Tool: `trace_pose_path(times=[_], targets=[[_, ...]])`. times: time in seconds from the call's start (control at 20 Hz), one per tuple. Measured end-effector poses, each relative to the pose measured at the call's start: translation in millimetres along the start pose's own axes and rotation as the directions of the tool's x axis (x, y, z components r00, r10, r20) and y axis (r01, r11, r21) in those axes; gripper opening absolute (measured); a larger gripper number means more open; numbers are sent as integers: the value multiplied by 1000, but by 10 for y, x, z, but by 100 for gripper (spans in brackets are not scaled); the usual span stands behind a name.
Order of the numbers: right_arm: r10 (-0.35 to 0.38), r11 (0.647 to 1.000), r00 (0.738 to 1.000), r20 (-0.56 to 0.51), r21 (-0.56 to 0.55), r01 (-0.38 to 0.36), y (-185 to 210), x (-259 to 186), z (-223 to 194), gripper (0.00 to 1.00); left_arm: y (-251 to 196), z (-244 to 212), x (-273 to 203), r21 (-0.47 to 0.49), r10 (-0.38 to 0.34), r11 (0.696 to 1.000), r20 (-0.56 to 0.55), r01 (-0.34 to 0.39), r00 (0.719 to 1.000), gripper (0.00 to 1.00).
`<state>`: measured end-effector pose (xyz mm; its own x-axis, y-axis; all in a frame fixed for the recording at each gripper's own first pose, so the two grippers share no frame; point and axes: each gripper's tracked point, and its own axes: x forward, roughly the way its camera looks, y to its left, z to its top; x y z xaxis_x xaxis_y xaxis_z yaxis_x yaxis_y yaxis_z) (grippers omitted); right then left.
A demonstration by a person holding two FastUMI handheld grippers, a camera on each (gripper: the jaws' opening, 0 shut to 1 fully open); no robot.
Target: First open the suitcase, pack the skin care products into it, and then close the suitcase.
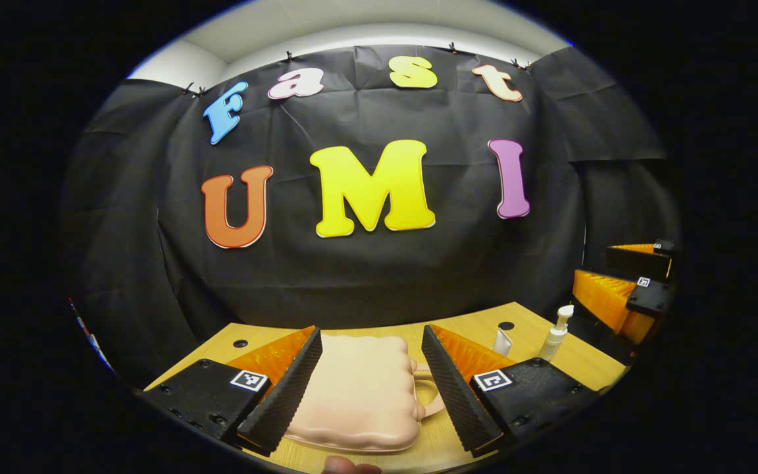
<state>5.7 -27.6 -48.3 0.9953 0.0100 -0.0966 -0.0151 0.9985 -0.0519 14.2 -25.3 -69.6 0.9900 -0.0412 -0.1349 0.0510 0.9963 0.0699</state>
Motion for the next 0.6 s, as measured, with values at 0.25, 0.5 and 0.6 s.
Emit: trace_pose_path(times=[0.25, 0.5, 0.6], targets=[[-28, 999, 996, -83, -22, 26, -289, -56, -383, 79, -391, -576, 117, 145, -90, 984, -127, 108, 988, 100], [-78, 997, 991, -112, -26, 76, -609, -60, -533, 80, -725, -909, 300, 312, -117, 932, -215, 182, 970, 98], [-107, 994, 985, -137, -50, 101, -785, -76, -654, 76, -750, -1077, 439, 383, -98, 904, -242, 188, 965, 98]])
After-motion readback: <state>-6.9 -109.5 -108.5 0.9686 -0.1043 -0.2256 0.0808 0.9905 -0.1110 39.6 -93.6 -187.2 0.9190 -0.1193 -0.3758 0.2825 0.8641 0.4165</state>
